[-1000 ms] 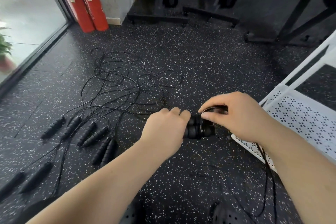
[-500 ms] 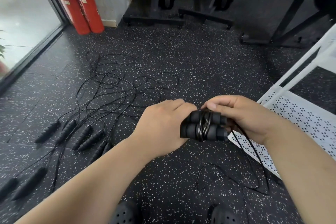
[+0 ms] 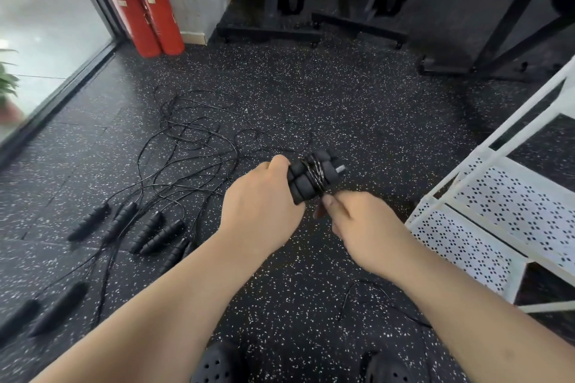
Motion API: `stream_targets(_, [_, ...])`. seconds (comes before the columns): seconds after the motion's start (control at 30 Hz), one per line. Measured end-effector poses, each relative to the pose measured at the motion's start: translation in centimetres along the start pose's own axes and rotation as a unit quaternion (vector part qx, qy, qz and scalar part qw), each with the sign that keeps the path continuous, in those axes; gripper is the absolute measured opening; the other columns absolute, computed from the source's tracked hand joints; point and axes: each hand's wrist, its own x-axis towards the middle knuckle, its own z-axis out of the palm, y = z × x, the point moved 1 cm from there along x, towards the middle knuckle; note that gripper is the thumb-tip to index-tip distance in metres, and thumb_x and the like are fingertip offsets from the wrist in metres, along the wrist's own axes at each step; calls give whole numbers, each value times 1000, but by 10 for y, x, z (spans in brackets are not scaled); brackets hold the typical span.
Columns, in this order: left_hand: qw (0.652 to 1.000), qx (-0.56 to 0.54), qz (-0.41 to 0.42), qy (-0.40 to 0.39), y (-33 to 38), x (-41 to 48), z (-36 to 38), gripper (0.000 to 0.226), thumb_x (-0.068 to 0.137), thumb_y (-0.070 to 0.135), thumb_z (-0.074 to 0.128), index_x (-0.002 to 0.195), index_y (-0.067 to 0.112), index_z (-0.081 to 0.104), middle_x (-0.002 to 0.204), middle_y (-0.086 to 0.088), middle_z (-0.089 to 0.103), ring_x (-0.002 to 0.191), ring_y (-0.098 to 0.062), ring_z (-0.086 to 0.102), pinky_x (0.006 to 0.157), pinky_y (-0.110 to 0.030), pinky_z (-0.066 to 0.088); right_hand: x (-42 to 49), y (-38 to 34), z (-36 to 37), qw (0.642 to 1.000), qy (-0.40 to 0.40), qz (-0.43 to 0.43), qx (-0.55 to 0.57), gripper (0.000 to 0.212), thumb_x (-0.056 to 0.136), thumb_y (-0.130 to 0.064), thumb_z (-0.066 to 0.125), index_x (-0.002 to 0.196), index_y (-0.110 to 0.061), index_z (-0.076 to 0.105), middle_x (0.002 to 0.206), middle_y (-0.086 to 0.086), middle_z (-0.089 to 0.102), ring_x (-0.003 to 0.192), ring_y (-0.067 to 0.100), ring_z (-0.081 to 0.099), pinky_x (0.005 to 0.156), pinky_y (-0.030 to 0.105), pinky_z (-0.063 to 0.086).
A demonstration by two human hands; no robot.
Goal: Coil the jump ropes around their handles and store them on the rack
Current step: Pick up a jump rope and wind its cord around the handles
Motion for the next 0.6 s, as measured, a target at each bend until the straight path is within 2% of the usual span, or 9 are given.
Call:
stream_targets(0.07, [999, 46, -12, -7, -6, 3, 2, 33, 89, 41, 70, 105, 26, 44, 95, 6, 57, 85, -27, 61, 68, -35, 40, -12, -9, 1, 996, -44, -20, -73, 35, 114, -44, 37, 97, -30, 64, 71, -3, 66, 60, 13, 61, 61, 40, 50])
stream_targets(0.13, [995, 93, -6, -26, -10, 3, 5, 34, 90, 39, 69, 105, 24, 42, 102, 1, 62, 92, -29, 67, 67, -36, 41, -25, -19, 1, 983, -62, -37, -171, 30, 113, -45, 36, 103, -28, 59, 78, -6, 63, 67, 14, 60, 63, 39, 48])
stream_targets(0.2, [990, 132, 7, -54, -10, 0, 9, 35, 91, 37, 70, 111, 22, 47, 108, -1, 64, 96, -30, 68, 68, -36, 42, -36, -27, -3, 967, -56, -53, -244, 26, 113, -44, 37, 102, -28, 53, 83, -7, 60, 72, 18, 62, 67, 40, 53])
stream_targets(0.3, [983, 159, 31, -81, -6, -3, 13, 39, 91, 36, 73, 119, 21, 50, 110, 0, 64, 97, -29, 67, 68, -36, 41, -42, -37, -21, 955, -17, -78, -286, 22, 112, -44, 41, 105, -32, 58, 82, -11, 59, 70, 14, 62, 69, 37, 57])
stream_targets(0.4, [979, 167, 70, -88, 2, -8, 14, 41, 90, 36, 75, 120, 22, 50, 110, 1, 63, 98, -27, 67, 68, -36, 41, -33, -31, -41, 956, 36, -85, -277, 21, 108, -50, 50, 104, -37, 66, 75, -15, 62, 67, 5, 59, 64, 32, 54])
stream_targets(0.47, [977, 162, 108, -90, 8, -13, 17, 39, 90, 35, 73, 118, 23, 50, 110, 2, 62, 99, -26, 66, 68, -37, 42, -25, -21, -50, 967, 53, -96, -230, 17, 103, -53, 58, 104, -42, 72, 75, -19, 66, 72, 2, 63, 68, 34, 56])
stream_targets(0.6, [968, 133, 197, -80, 16, -18, 21, 37, 90, 36, 73, 118, 26, 51, 111, 5, 60, 100, -24, 64, 71, -38, 51, -13, -2, -63, 993, 23, -63, -96, 5, 88, -50, 81, 91, -49, 77, 73, -21, 71, 76, -2, 66, 73, 31, 56])
